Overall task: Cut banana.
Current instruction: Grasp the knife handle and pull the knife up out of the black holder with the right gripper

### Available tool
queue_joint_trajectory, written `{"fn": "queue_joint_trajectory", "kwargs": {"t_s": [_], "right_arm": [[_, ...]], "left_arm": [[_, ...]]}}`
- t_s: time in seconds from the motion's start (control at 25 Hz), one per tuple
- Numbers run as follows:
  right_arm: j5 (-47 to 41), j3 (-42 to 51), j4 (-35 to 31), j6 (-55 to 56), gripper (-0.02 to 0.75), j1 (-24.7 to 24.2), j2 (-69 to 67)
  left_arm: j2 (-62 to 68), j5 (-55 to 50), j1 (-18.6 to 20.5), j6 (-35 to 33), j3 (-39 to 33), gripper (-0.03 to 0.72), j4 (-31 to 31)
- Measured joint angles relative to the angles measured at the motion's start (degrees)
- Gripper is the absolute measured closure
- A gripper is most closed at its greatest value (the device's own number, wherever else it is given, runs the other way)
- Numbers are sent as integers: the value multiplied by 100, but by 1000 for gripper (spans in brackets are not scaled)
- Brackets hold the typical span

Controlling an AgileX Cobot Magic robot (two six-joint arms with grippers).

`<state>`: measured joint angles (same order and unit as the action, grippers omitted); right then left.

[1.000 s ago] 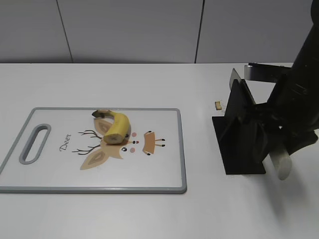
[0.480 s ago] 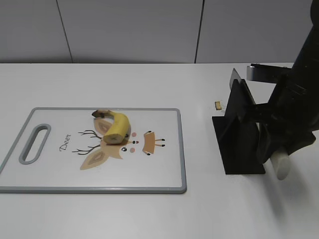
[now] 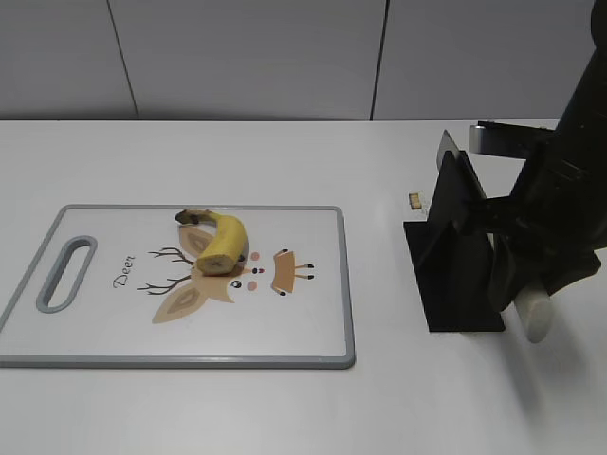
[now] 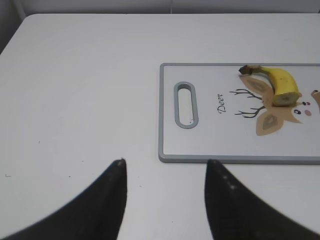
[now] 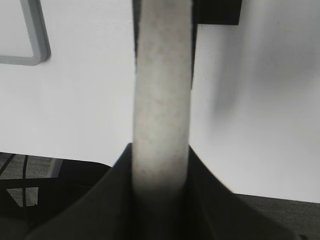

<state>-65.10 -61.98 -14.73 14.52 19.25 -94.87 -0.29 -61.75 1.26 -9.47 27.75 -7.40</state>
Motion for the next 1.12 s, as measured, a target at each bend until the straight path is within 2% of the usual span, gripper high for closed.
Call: {"fn": "queue_joint_trajectory", "kwargs": {"t_s": [1.12], "right_arm": [[68,-49,142,87,564,0,1083]], "left_arm": [[0,0,0,0,0,216,0]]}}
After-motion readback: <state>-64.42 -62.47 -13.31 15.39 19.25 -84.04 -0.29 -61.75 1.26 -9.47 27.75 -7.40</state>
